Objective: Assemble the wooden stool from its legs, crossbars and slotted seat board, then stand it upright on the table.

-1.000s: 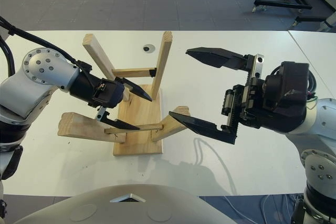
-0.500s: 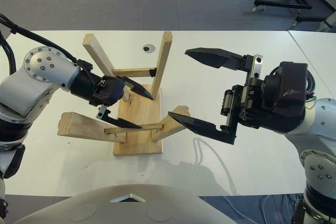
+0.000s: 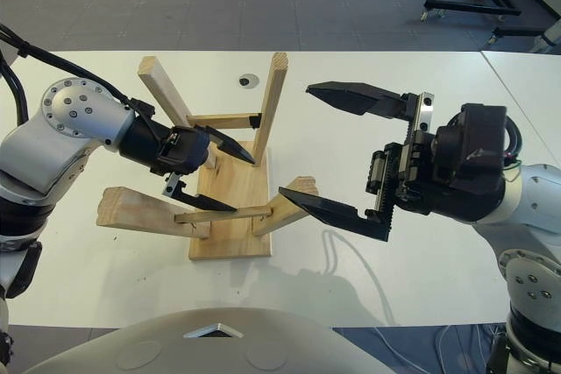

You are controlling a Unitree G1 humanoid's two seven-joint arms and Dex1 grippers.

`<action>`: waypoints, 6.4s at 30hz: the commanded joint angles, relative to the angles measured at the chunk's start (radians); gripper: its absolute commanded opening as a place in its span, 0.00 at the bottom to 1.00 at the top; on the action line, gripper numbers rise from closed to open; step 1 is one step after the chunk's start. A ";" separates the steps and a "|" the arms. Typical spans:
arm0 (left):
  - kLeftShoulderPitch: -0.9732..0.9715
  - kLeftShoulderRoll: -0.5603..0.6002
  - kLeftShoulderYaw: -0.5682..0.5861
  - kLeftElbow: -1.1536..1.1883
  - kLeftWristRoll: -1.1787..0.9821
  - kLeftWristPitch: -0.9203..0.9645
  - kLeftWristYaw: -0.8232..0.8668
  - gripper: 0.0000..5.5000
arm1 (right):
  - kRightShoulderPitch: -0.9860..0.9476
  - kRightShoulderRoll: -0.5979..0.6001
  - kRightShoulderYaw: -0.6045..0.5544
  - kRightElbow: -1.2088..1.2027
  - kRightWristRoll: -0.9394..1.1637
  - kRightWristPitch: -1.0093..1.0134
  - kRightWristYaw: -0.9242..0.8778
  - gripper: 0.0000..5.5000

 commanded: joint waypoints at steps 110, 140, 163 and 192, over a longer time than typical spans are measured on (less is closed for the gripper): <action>0.349 0.088 0.540 0.020 -0.347 0.148 0.248 0.71 | 0.128 0.038 -0.131 0.309 0.005 -0.038 0.230 0.90; 0.751 0.173 0.838 0.053 -0.491 0.117 0.030 0.71 | 0.093 0.140 0.095 0.481 -0.279 -0.125 0.412 0.90; 0.699 0.160 0.751 -0.004 -0.523 0.128 0.074 0.71 | -0.012 0.164 0.215 0.432 -0.262 -0.059 0.383 0.90; 0.563 0.075 0.504 -0.049 -0.396 0.153 0.219 0.71 | -0.043 0.141 0.325 0.478 -0.324 -0.033 0.410 0.90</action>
